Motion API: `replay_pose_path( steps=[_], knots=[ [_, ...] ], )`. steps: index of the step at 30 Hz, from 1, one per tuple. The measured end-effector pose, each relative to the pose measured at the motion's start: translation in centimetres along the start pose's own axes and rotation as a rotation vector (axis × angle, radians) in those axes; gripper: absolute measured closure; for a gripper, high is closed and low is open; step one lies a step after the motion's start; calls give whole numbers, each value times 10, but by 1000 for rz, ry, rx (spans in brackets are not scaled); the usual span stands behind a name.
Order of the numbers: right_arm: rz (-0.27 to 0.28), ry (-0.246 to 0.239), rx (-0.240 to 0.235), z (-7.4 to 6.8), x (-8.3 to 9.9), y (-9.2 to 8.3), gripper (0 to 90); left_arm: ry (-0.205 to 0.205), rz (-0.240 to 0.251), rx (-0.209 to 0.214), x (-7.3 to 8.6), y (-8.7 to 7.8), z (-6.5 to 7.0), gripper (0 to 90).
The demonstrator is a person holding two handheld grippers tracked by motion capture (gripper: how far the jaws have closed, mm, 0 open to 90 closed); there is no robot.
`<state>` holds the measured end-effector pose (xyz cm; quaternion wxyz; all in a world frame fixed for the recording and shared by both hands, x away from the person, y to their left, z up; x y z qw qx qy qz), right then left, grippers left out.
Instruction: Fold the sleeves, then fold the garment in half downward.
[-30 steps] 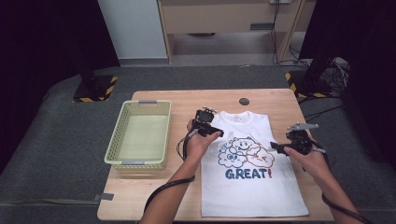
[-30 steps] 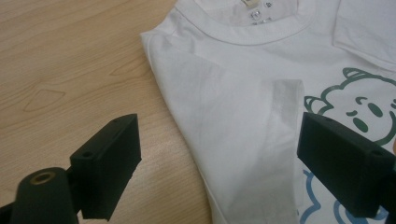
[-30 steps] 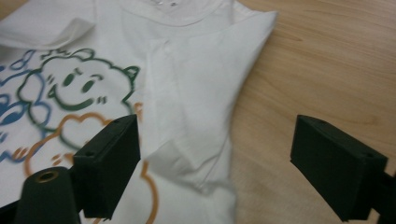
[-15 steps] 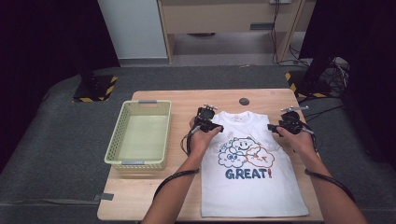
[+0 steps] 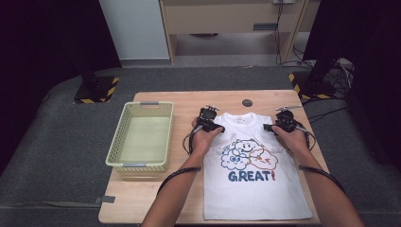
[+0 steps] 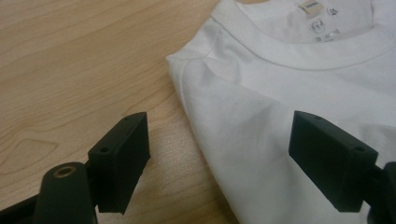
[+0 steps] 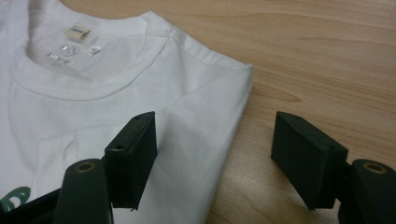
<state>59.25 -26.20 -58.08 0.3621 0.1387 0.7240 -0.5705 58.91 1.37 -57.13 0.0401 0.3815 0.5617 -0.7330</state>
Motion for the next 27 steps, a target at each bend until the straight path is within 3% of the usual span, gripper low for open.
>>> replay_pose_path(
  steps=[6,12,17,21,25,27],
  knots=[
    [-14,-8,10,3,-3,3,275,9,-3,-4,0,5,1,194],
    [-44,-56,19,0,-7,8,274,11,9,-3,-2,11,2,184],
    [-34,-58,19,0,-11,10,366,30,12,-12,-3,12,5,213],
    [-29,-72,1,-2,-12,10,499,58,18,-9,-5,11,9,357],
    [-27,-72,-32,-6,-13,9,709,58,13,1,-5,9,14,621],
    [-37,-67,-45,-8,-12,8,786,105,15,-15,-4,7,20,796]
  ],
)
Point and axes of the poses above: each handheld gripper's, and its own axes: y roughly forward along the jaws, x roughly out of its underside, z roughly to its right, the point moved 7 cm from there along y, roughly forward along the jaws, and after that the axes turned 1 degree about x, right-handed, at the moved point
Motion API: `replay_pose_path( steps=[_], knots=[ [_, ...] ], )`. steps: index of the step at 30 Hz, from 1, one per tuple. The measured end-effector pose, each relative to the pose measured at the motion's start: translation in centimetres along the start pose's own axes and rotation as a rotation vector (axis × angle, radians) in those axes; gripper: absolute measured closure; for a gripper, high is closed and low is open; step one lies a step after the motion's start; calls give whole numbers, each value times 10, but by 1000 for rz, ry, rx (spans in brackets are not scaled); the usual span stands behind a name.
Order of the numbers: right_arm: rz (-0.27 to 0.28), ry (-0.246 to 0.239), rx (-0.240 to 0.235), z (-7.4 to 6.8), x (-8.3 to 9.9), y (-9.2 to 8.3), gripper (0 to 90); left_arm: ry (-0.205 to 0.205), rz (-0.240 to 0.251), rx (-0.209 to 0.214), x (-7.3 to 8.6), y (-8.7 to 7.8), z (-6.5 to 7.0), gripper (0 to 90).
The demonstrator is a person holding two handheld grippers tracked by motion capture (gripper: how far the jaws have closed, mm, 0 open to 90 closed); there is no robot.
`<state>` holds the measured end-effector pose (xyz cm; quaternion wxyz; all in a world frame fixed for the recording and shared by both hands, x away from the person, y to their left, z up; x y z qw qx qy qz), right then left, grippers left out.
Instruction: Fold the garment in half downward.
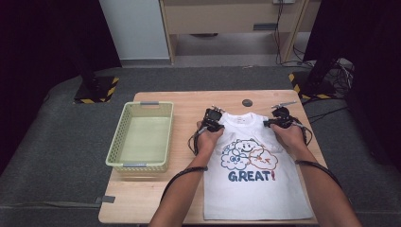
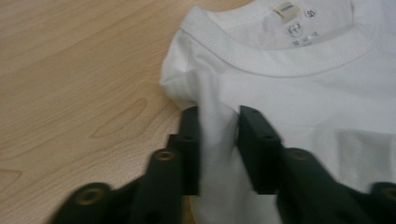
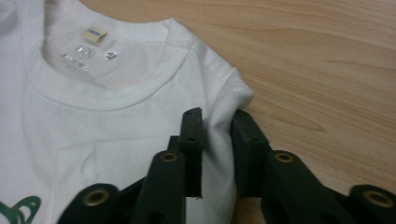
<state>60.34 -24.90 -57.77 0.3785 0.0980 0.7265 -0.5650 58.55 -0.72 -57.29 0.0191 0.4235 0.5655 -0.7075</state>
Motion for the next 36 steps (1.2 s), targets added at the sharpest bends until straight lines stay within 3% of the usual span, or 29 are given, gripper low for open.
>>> replay_pose_path(
  steps=[3,13,22,25,27,30,36],
  knots=[
    [2,-13,-10,-3,-1,-3,855,4,8,-11,0,0,2,840],
    [35,-7,-3,-8,-10,-25,867,-16,52,4,-8,-14,5,857],
    [61,-33,23,-20,-12,-57,868,-14,111,-1,-16,-42,13,860],
    [91,-17,25,-24,-12,-69,869,1,141,-6,-17,-60,18,860],
    [109,-21,27,-25,-13,-76,870,19,139,-11,-18,-67,19,860],
    [138,9,2,-28,-13,-85,871,25,144,-17,-18,-75,19,861],
    [150,6,18,-26,-13,-94,873,30,146,-33,-19,-83,15,864]
  ],
)
Point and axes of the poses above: each handheld gripper's, and its own axes: y roughly forward along the jaws, x roughly out of its underside, z roughly to its right, the point moved 7 cm from there along y, roughly forward along the jaws, and after that the axes turned 1 degree about x, right-handed, at the moved point
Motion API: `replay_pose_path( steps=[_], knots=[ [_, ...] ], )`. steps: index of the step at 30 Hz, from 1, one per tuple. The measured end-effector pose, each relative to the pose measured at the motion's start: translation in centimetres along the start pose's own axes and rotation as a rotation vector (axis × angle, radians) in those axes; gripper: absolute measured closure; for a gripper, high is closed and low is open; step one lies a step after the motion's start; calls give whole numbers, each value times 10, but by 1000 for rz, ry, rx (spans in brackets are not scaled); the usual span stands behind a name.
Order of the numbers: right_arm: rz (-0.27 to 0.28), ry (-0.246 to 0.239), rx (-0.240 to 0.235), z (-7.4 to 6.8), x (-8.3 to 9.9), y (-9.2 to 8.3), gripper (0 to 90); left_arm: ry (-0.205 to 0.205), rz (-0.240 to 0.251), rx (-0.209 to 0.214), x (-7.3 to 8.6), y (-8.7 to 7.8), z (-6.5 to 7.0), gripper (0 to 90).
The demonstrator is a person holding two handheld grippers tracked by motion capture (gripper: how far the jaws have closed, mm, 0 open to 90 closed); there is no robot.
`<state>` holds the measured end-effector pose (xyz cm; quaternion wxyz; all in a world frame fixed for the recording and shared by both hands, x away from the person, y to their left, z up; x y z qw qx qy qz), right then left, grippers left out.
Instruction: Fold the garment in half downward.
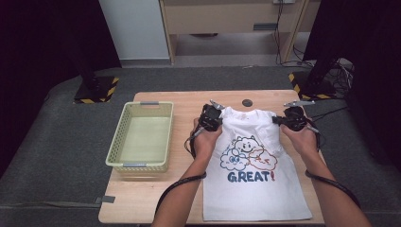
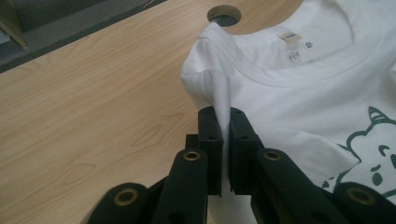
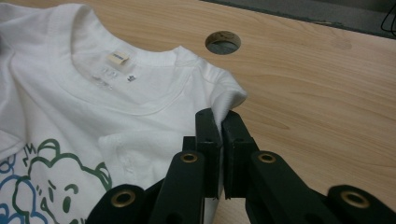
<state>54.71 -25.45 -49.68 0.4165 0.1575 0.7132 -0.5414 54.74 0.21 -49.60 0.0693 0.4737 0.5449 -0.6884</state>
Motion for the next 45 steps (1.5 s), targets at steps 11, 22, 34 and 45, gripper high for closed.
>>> replay_pose_path(
  steps=[11,22,34,45],
  knots=[
    [5,-33,23,2,-21,-11,874,-1,26,-17,-18,-11,-8,865],
    [28,-63,35,2,-40,-22,875,6,52,-36,-36,-23,-16,866],
    [43,-51,41,4,-35,-35,875,9,59,-32,-34,-27,-8,865],
    [60,-65,26,-8,-17,-56,875,19,62,-33,-11,-40,13,865]
  ],
)
Point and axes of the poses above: each handheld gripper's, and its own axes: y roughly forward along the jaws, x roughly out of its underside, z roughly to its right, the point moved 7 cm from there along y, roughly forward along the jaws, and after that the axes turned 1 degree about x, right-handed, at the moved point
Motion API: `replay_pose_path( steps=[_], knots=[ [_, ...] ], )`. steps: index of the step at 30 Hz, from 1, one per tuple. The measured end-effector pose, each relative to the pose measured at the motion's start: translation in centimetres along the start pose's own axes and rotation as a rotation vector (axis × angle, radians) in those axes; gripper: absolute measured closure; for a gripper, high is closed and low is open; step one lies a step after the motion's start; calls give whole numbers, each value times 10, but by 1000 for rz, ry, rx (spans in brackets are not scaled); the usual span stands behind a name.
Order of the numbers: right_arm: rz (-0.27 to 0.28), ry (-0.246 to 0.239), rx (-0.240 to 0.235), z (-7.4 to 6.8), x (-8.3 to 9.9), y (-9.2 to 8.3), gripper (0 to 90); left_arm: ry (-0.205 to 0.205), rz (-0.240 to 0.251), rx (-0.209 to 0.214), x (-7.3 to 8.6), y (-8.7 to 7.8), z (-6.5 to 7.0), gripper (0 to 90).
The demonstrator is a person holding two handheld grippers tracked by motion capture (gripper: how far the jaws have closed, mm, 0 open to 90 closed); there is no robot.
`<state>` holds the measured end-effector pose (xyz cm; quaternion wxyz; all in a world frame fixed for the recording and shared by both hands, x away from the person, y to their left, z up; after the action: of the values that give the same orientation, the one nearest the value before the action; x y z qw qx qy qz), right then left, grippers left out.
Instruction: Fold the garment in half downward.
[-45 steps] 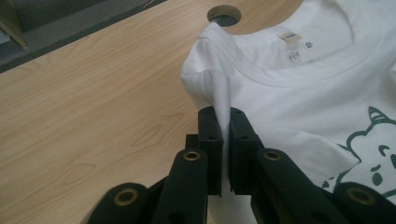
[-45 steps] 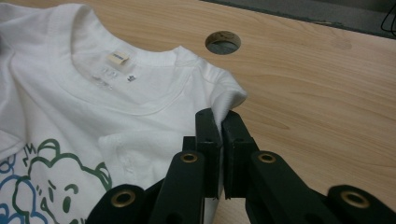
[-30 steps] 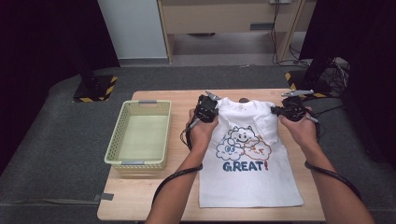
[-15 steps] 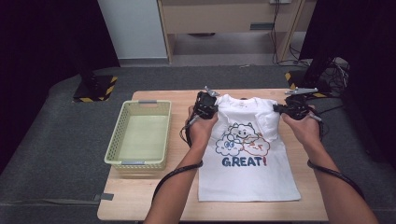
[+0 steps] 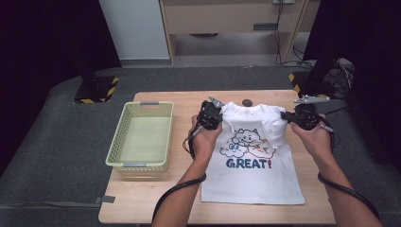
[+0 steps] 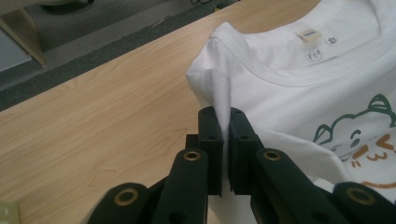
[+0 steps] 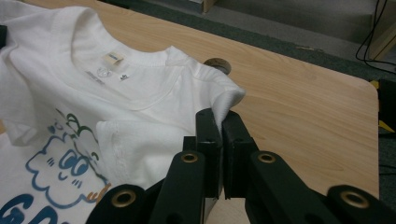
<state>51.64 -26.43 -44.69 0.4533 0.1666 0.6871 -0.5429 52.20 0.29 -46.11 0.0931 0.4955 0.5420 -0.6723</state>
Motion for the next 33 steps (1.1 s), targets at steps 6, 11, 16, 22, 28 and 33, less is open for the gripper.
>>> replay_pose_path(
  steps=[6,11,16,22,28,33],
  knots=[
    [0,2,-13,-10,14,-7,874,-18,4,9,15,-9,8,863],
    [-13,-15,-27,-20,29,-12,874,-53,3,25,32,-15,15,862],
    [-13,-20,-32,-26,37,-17,873,-46,-3,28,42,-21,22,861],
    [-13,-22,-40,-32,44,-23,872,-43,-12,31,49,-28,29,860],
    [-34,-25,-47,-41,62,-24,871,-32,-32,29,68,-33,40,858],
    [-49,-26,-48,-47,82,-27,870,-18,-50,28,85,-34,51,853]
  ],
)
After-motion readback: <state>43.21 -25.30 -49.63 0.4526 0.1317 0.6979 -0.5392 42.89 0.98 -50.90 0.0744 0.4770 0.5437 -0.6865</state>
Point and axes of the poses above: each handheld gripper's, and its own axes: y roughly forward along the jaws, x roughly out of its underside, z roughly to its right, the point moved 7 cm from there along y, roughly forward along the jaws, and after that the axes turned 1 degree about x, right-handed, at the moved point
